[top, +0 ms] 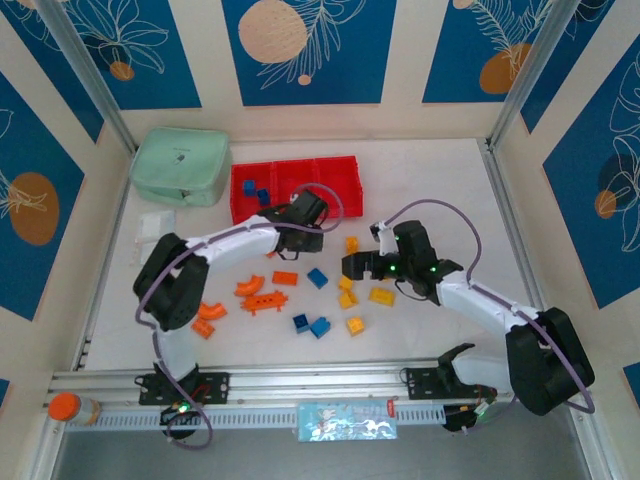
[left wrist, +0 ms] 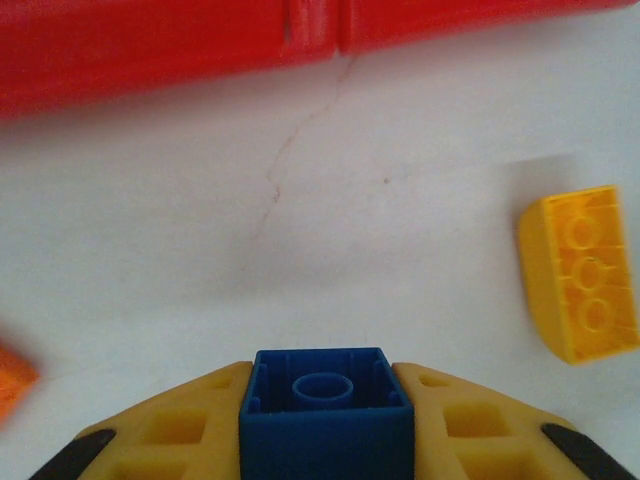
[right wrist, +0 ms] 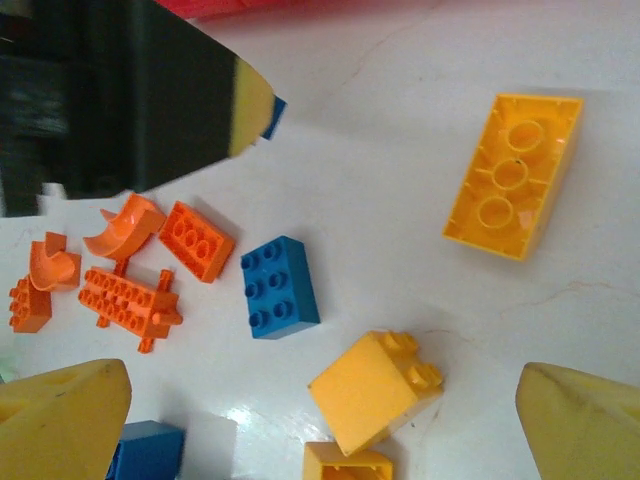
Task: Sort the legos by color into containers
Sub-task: Pick up the lego from the center of the table, then place the lego in the container.
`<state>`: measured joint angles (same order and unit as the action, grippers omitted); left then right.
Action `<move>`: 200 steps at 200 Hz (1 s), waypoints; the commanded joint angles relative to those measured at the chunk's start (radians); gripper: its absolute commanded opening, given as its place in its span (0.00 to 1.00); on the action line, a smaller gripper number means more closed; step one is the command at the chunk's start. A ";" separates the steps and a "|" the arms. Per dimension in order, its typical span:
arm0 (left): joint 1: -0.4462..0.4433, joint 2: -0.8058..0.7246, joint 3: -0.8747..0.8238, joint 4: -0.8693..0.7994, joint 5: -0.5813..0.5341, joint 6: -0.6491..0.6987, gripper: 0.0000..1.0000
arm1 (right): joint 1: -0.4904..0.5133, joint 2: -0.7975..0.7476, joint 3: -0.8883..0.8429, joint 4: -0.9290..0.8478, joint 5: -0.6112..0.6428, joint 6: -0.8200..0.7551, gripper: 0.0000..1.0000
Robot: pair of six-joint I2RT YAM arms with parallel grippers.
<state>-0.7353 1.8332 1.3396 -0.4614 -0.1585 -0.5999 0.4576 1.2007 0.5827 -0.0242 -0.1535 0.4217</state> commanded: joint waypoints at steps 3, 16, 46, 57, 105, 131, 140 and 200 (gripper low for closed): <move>0.029 -0.106 -0.024 -0.053 -0.072 0.061 0.27 | 0.028 0.000 0.070 -0.077 0.003 -0.009 0.99; 0.055 -0.141 -0.031 -0.066 -0.123 0.088 0.27 | 0.050 0.017 0.088 -0.078 0.020 0.030 0.99; 0.155 -0.159 -0.003 -0.100 -0.138 0.137 0.27 | 0.095 0.081 0.136 -0.056 0.003 0.079 0.99; 0.194 -0.151 0.010 -0.103 -0.132 0.150 0.27 | 0.107 0.097 0.157 -0.054 0.013 0.089 0.99; 0.306 -0.033 0.129 -0.107 -0.181 0.222 0.27 | 0.127 0.175 0.223 -0.003 0.014 0.139 0.99; 0.350 0.061 0.201 -0.093 -0.171 0.236 0.27 | 0.127 0.209 0.261 -0.003 0.008 0.144 0.99; 0.359 0.094 0.230 -0.098 -0.173 0.240 0.27 | 0.127 0.215 0.274 -0.005 0.007 0.146 0.99; 0.396 0.215 0.341 -0.144 -0.183 0.262 0.47 | 0.127 0.225 0.321 -0.027 -0.004 0.149 0.99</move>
<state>-0.3534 2.0338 1.6344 -0.5587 -0.3233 -0.3626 0.5789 1.4132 0.8673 -0.0383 -0.1387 0.5594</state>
